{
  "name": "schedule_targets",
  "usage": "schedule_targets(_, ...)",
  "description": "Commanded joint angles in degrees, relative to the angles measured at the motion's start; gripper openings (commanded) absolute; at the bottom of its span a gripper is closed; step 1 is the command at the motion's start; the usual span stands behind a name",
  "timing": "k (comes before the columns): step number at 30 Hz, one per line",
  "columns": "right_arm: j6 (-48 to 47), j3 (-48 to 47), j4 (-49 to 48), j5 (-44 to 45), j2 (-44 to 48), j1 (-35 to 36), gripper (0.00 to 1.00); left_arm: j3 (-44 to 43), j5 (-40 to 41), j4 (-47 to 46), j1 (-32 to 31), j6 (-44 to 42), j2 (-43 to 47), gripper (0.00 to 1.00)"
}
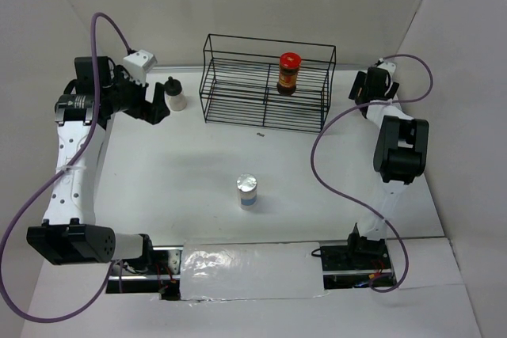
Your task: Organize the condiment bottles
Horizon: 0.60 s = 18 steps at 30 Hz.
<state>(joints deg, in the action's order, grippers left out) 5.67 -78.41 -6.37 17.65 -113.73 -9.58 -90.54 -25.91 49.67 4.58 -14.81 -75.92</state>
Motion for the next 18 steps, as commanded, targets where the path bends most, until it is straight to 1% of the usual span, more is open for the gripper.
schedule_targets(1,0.6,-5.1,-6.3,0.4,-2.9,-0.4,1.0,-2.0,1.9,-1.2,0.7,-0.4,0.0,0.99)
schedule_targets(10,-1.3,-8.7,-12.9,-1.2,-9.5,0.4,1.0,-0.9,3.9,-1.2,1.7,-1.3,-0.9,0.99)
schedule_targets(13,-1.3,-10.9,-12.9,3.4,-11.9,1.1,1.0,-0.7,4.6,-1.4,2.0,-1.5,-1.2,0.99)
schedule_targets(18,-2.1,-11.8,-14.8,2.6,-13.3,1.0,0.92,-0.5,5.2,-1.8,2.4,-1.5,-1.7,0.99)
